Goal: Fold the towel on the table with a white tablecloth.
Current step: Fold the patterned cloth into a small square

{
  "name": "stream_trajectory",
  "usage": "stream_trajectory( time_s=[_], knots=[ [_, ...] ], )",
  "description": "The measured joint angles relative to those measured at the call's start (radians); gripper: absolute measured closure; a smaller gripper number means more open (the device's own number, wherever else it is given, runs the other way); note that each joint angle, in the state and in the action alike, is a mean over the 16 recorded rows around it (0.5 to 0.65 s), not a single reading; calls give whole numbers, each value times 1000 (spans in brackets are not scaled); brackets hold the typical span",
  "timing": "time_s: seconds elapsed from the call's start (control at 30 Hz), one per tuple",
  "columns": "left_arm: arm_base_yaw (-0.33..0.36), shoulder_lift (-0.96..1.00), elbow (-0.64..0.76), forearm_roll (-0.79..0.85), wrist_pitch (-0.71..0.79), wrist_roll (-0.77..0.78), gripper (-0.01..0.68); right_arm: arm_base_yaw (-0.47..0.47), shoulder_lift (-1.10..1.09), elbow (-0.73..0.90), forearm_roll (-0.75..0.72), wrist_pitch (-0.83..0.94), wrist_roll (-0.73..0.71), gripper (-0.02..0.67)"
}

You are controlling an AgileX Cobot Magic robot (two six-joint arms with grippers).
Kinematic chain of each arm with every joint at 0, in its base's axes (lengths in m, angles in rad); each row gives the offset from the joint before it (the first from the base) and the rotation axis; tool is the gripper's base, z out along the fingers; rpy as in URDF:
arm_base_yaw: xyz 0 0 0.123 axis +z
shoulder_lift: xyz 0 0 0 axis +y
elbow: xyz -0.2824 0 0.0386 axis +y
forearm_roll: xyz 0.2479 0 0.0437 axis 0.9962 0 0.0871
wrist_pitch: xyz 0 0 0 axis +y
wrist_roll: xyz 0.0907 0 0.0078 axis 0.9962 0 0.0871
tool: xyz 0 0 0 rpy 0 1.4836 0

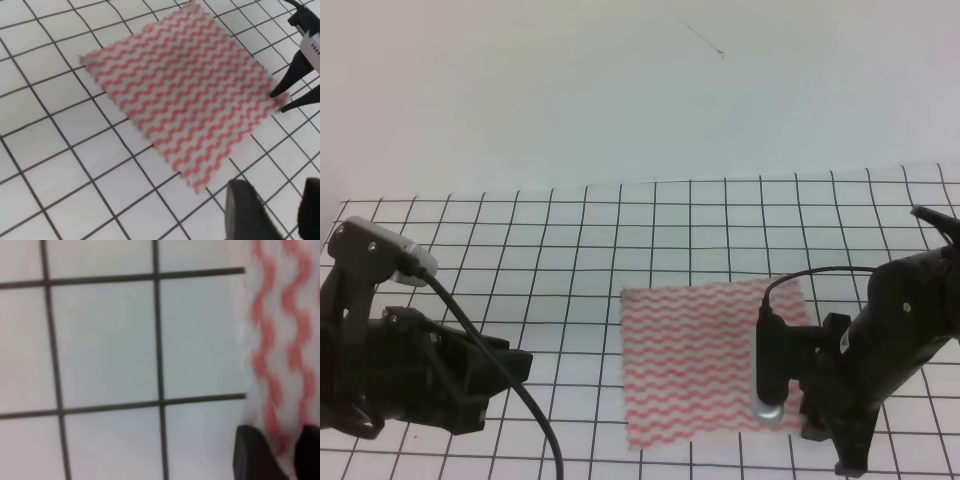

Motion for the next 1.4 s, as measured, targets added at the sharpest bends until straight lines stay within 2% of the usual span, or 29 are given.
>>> stream_trajectory(
  time_s=[0.3, 0.83, 1.4],
  knots=[
    [0, 0, 0, 0, 4, 0, 440, 1, 25, -2, -30, -27, 70, 467],
    [0, 0, 0, 0, 11, 0, 441, 2, 20, -56, -77, 17, 135, 633],
    [0, 2, 0, 5, 17, 1, 441, -24, 124, -216, -211, -28, 292, 646]
  ],
)
